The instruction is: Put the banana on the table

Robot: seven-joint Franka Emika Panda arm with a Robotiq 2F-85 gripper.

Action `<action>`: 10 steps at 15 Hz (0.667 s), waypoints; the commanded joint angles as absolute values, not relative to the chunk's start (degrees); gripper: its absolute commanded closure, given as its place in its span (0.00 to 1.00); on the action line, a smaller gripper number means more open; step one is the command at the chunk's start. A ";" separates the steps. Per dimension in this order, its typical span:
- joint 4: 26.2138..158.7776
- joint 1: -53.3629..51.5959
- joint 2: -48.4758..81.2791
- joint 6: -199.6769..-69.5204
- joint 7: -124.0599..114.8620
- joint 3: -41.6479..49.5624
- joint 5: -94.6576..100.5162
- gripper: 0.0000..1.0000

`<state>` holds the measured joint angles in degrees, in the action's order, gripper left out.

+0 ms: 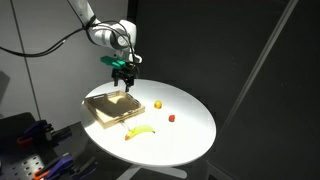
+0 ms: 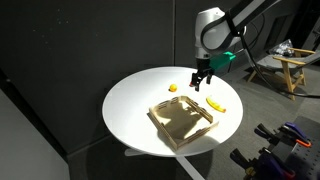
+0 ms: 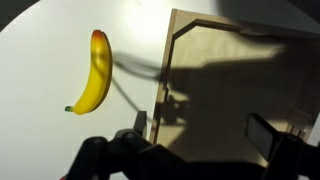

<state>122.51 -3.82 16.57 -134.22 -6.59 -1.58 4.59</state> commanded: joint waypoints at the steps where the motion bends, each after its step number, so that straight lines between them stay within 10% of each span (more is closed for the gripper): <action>1: 125.36 -3.98 12.40 -135.65 -5.78 -2.27 3.51 0.00; 10: 126.84 -5.21 7.63 -135.21 -9.02 -2.99 3.81 0.00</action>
<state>124.69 -5.03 10.88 -135.54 -7.38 -2.94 4.58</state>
